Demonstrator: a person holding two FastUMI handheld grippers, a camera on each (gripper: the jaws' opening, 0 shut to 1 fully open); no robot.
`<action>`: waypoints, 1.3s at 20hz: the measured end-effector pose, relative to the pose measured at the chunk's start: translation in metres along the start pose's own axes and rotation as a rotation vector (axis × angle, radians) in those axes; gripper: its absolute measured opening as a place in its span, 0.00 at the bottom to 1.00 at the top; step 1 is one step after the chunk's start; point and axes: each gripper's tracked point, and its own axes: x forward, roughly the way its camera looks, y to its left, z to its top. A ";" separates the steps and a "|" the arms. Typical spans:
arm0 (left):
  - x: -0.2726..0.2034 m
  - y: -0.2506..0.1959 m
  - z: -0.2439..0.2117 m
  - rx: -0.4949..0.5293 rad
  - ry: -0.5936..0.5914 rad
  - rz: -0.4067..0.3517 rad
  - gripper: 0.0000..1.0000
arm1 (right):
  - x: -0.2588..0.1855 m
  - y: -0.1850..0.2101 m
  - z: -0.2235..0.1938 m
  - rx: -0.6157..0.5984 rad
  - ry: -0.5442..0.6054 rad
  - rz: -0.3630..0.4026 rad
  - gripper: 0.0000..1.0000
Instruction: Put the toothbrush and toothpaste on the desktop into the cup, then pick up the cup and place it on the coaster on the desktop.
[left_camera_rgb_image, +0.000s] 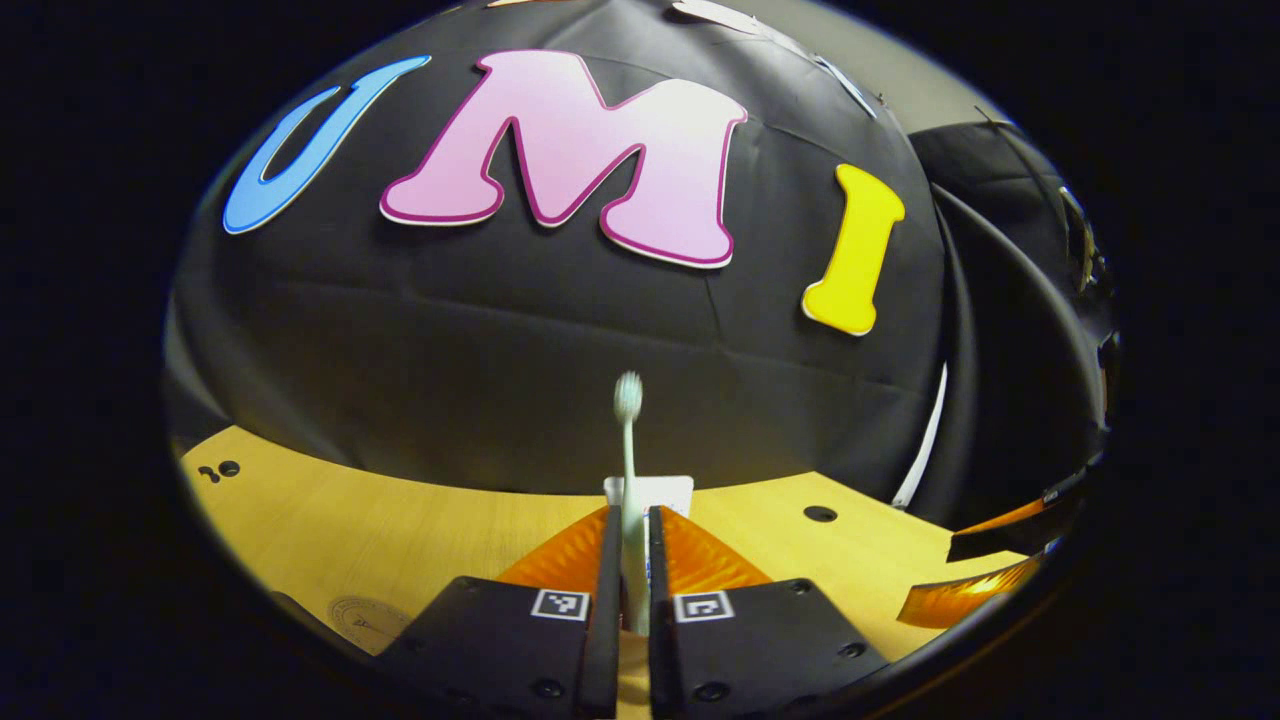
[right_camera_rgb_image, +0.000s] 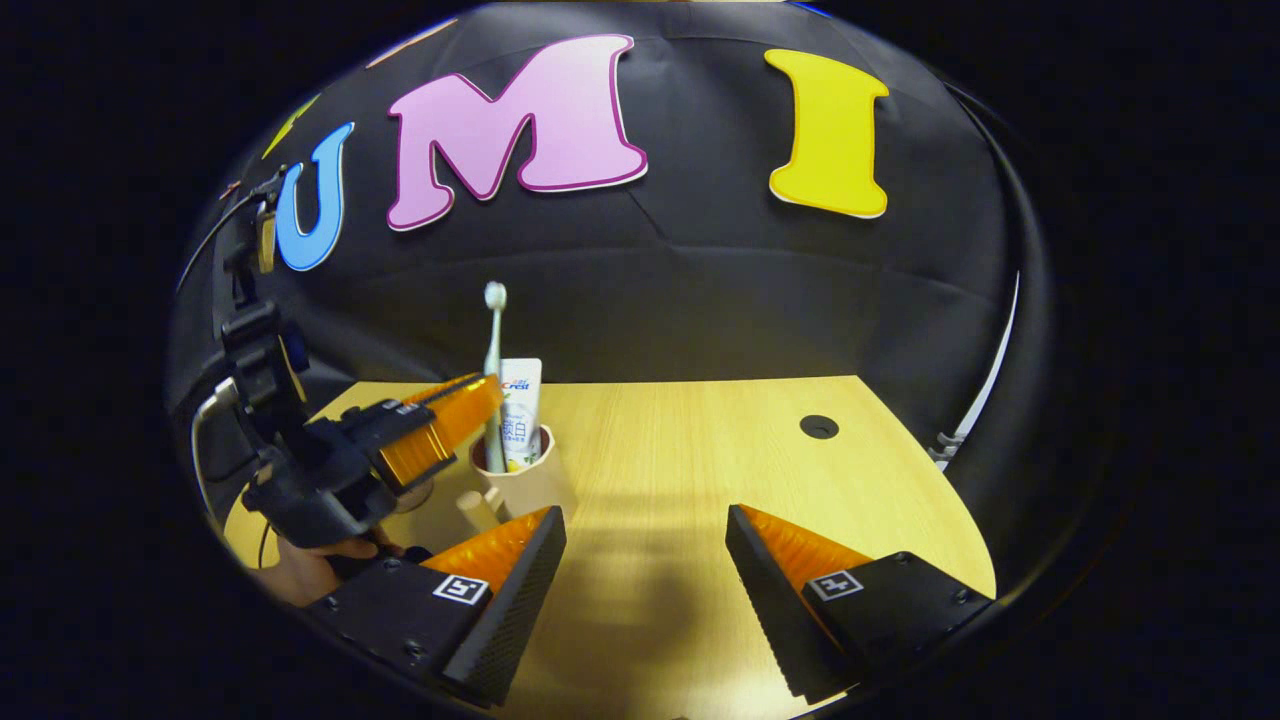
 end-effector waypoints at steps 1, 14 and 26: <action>-0.003 0.000 0.001 -0.004 -0.004 0.001 0.23 | 0.000 0.002 0.002 -0.001 -0.005 0.002 0.99; -0.120 0.043 0.012 0.000 0.071 0.120 0.94 | 0.014 0.022 0.039 0.027 0.004 0.024 0.99; -0.260 0.059 -0.023 -0.092 0.232 0.207 0.98 | 0.048 0.087 0.038 0.005 0.263 0.094 0.99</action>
